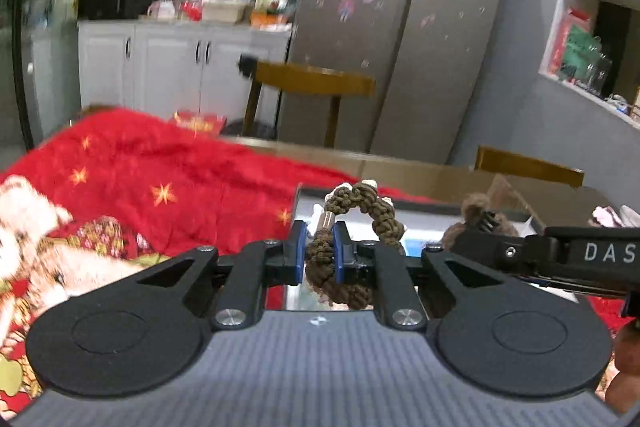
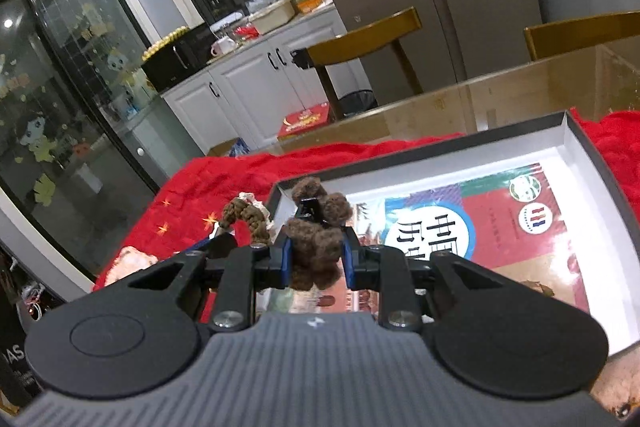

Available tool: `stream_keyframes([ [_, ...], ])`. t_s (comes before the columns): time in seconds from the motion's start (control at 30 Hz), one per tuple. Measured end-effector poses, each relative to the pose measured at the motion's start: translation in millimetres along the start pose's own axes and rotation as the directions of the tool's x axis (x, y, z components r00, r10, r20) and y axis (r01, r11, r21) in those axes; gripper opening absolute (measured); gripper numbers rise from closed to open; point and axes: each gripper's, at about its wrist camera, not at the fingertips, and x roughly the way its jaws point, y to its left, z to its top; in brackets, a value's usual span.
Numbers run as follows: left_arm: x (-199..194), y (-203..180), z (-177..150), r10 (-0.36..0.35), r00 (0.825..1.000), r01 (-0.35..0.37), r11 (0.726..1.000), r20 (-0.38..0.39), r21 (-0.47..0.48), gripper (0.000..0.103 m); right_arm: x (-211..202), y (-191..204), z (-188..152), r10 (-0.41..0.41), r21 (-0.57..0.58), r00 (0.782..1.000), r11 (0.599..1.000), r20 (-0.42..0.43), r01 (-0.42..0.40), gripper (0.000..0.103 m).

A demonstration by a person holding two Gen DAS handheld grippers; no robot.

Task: Organize objects
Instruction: 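Carry the braided scrunchie over the box with the left tool while the right tool carries the bear, then lower the scrunchie into the box and open the left tool while the right tool releases the bear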

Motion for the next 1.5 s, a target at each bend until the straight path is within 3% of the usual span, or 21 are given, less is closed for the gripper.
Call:
stream_keyframes([
  [0.27,21.3,7.5,-15.3,-0.014,0.999,0.014,1.0,-0.042,0.003,0.017,22.1,-4.7,-7.5,-0.03,-0.057,1.0,0.998,0.001,0.03,0.028],
  [1.0,43.9,-1.8,-31.4,0.052,0.991,-0.042,0.996,-0.124,0.078,0.017,36.9,-12.7,-14.8,-0.064,-0.066,0.995,0.996,-0.071,0.06,0.028],
  [1.37,44.3,-3.0,-33.2,0.039,0.992,-0.028,0.995,-0.121,0.094,0.017,41.0,-16.3,-16.0,-0.055,-0.05,0.994,0.997,-0.097,0.05,0.029],
  [1.5,42.2,-5.6,-32.3,0.051,0.993,-0.039,0.993,-0.109,0.112,0.022,42.5,-16.2,-16.0,-0.064,-0.049,0.993,0.997,-0.098,0.06,0.029],
])
